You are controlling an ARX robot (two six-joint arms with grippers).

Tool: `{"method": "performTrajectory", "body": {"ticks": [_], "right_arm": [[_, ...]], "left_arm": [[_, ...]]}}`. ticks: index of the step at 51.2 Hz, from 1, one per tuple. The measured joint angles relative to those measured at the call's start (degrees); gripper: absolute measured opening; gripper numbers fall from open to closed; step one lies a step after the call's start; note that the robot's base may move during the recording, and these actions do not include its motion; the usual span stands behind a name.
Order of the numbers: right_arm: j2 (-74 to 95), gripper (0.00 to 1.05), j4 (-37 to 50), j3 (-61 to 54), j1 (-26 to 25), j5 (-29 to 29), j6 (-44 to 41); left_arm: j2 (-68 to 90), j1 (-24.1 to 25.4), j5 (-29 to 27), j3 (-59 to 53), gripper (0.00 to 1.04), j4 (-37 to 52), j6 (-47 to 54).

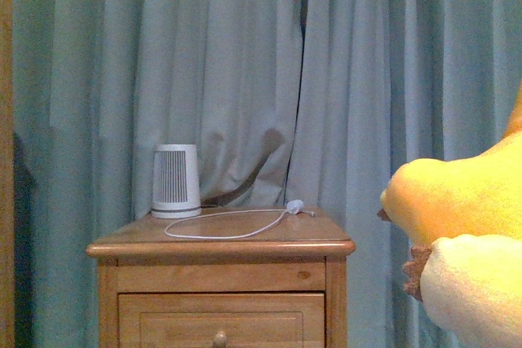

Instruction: Put away toys

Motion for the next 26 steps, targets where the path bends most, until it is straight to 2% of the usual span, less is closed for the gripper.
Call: {"method": "performTrajectory", "body": {"ticks": [26], "right_arm": [[0.0,0.07,0.0,0.0,0.0,0.2,0.0]], "left_arm": [[0.0,0.0,0.1,0.0,0.98,0.0,0.0]]}}
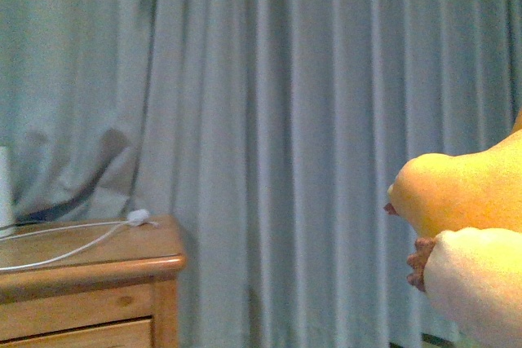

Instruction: Put away toys

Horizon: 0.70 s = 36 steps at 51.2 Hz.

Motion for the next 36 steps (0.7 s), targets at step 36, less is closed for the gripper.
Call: {"method": "performTrajectory", "body": {"ticks": [36], "right_arm": [[0.0,0.07,0.0,0.0,0.1,-0.2,0.0]], "left_arm": [[0.0,0.0,-0.1,0.0,0.98,0.0,0.0]]}}
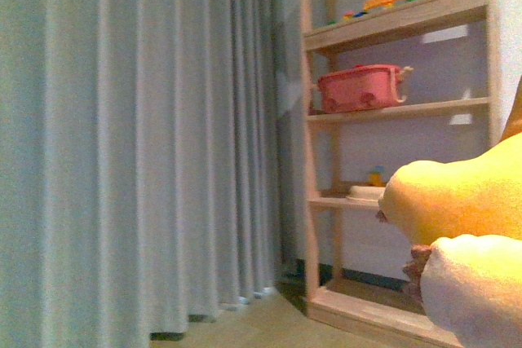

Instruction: Put away toys

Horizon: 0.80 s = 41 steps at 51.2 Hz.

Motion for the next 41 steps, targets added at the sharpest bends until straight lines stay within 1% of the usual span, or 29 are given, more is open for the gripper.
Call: {"method": "performTrajectory", "body": {"ticks": [41], "right_arm": [[0.0,0.07,0.0,0.0,0.0,0.0,0.0]], "left_arm": [[0.0,0.0,0.0,0.0,0.98,0.0,0.0]]}}
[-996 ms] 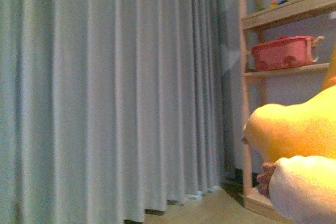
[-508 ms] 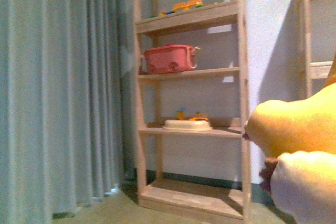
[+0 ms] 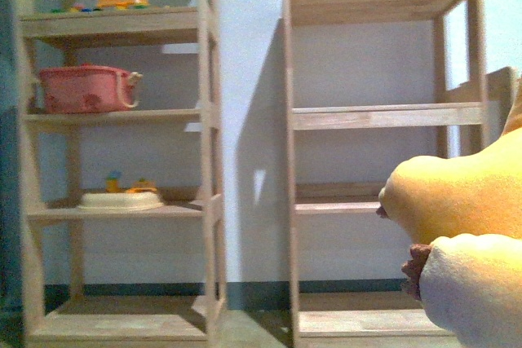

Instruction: Put away toys

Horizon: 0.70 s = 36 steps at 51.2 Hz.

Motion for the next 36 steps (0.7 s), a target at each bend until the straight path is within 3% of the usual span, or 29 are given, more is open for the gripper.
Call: {"method": "performTrajectory", "body": {"ticks": [36], "right_arm": [[-0.1,0.07,0.0,0.0,0.0,0.0,0.0]], "left_arm": [[0.0,0.0,0.0,0.0,0.98,0.0,0.0]]}}
